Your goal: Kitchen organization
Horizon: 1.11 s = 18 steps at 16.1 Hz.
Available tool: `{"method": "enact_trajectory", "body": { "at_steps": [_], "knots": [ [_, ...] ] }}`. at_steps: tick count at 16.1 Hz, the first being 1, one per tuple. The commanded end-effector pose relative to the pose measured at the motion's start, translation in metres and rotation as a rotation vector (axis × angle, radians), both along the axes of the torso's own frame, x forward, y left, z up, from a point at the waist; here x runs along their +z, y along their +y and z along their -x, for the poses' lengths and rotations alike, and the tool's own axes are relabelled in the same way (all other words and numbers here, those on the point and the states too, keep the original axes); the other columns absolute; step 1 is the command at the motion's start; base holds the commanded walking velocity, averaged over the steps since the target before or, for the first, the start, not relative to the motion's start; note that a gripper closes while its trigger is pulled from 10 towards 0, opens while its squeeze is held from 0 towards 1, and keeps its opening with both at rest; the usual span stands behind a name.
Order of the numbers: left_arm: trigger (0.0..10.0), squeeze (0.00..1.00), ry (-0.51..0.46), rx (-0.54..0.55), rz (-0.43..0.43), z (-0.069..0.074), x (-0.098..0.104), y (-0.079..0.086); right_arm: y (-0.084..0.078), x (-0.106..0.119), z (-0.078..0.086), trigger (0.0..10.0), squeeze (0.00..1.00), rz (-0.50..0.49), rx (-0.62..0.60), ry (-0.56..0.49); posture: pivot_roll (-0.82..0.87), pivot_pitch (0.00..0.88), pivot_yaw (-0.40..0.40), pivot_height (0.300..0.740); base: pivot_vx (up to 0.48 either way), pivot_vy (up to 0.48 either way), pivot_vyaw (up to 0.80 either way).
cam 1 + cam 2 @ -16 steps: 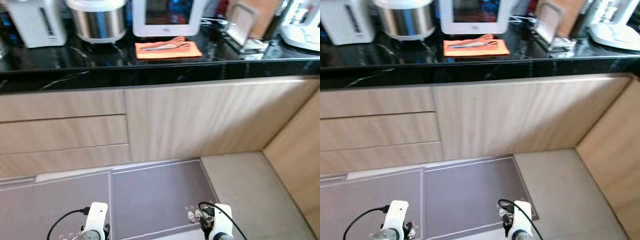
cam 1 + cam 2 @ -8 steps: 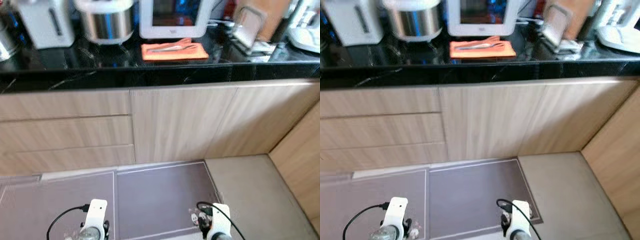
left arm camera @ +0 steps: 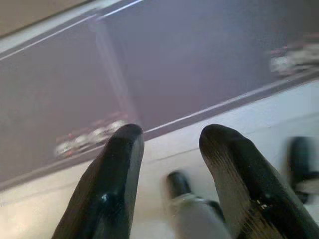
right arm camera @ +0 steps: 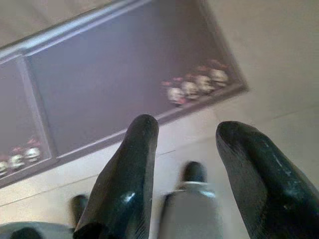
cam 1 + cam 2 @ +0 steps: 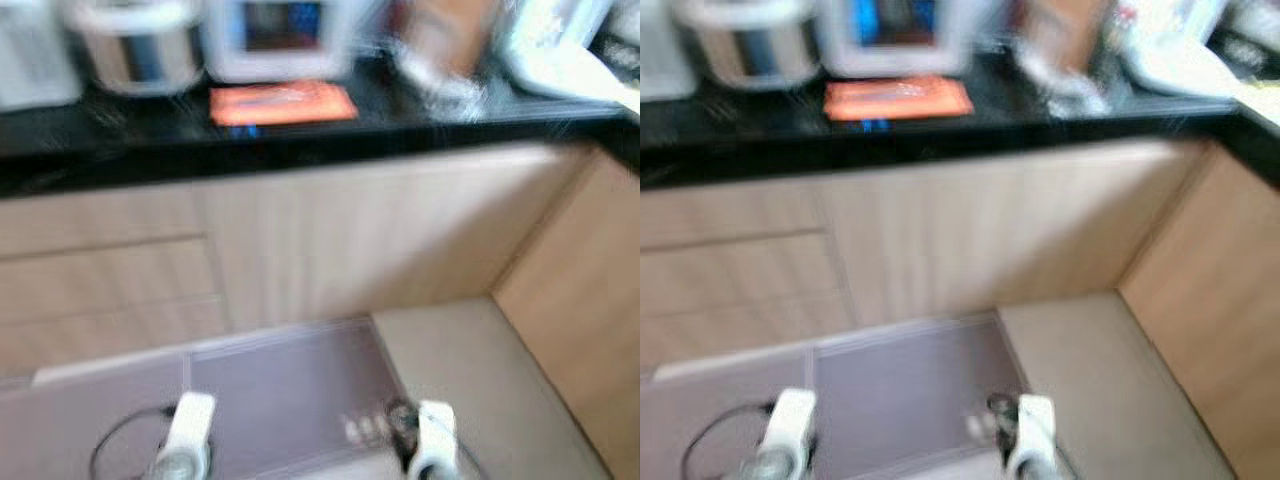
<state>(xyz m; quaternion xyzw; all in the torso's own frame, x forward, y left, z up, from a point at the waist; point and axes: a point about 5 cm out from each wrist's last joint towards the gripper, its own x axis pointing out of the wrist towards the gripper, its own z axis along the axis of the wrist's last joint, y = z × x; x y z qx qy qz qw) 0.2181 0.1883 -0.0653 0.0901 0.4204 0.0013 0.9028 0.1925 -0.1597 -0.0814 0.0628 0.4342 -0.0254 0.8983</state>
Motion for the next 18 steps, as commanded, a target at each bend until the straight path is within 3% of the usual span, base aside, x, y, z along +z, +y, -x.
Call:
{"method": "enact_trajectory", "body": {
  "at_steps": [1, 18],
  "knots": [
    [10.0, 0.0, 0.016, -0.012, -0.002, 0.0038, -0.0026, -0.0015, -0.0016, -0.0021, 0.004, 10.0, 0.0, 0.001, -0.012, 0.018, -0.05, 0.0, -0.038, 0.74, 0.0, -0.465, -0.61],
    [10.0, 0.0, 0.031, -0.007, 0.018, 0.0098, -0.0063, -0.0047, -0.0044, -0.0021, 0.0038, 10.0, 0.0, 0.013, 0.016, 0.027, -0.07, 0.0, -0.051, 0.74, 0.0, 0.0, -0.61]
  ]
}}
